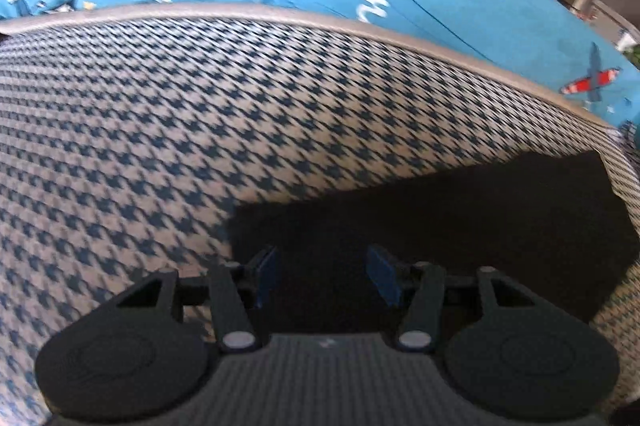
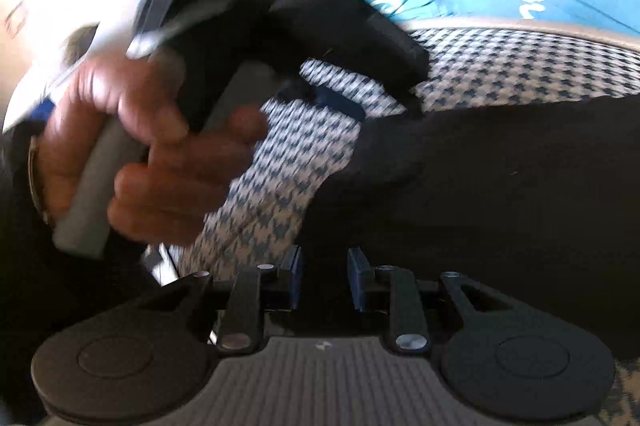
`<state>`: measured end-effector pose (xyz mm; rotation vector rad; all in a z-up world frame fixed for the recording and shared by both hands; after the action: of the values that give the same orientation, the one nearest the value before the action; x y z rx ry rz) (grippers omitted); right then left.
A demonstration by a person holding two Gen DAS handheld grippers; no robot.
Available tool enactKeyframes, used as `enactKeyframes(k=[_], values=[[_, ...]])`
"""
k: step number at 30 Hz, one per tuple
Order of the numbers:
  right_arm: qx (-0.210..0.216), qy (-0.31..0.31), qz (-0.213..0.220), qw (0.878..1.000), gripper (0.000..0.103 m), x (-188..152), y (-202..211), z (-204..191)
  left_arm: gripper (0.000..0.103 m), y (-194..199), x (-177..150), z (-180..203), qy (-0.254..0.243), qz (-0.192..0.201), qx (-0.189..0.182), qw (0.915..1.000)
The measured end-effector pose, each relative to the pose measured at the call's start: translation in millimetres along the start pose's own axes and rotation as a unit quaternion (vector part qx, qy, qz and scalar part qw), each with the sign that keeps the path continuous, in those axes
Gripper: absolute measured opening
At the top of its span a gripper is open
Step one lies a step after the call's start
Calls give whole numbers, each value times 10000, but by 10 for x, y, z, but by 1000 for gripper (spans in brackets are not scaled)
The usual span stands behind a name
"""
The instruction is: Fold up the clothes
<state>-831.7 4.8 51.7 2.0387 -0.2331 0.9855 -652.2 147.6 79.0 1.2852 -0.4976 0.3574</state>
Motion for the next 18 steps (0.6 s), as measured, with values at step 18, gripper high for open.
enactKeyframes(k=[18], values=[[230,269,-288,9990,28,-126,124,-7,73,-140,-187,87,-750,126,1754,9816]])
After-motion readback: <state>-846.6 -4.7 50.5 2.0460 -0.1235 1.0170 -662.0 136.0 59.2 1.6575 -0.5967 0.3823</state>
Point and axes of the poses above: each gripper's, at about its wrist camera, not at the fingertips, and y roughly against the way its jaws point, z to its right, x to its top, the point moved 1 cm from there along -y, roughly the way its jaws point, and after that the axes turned 1 degree about z, right-handed, at the moved point
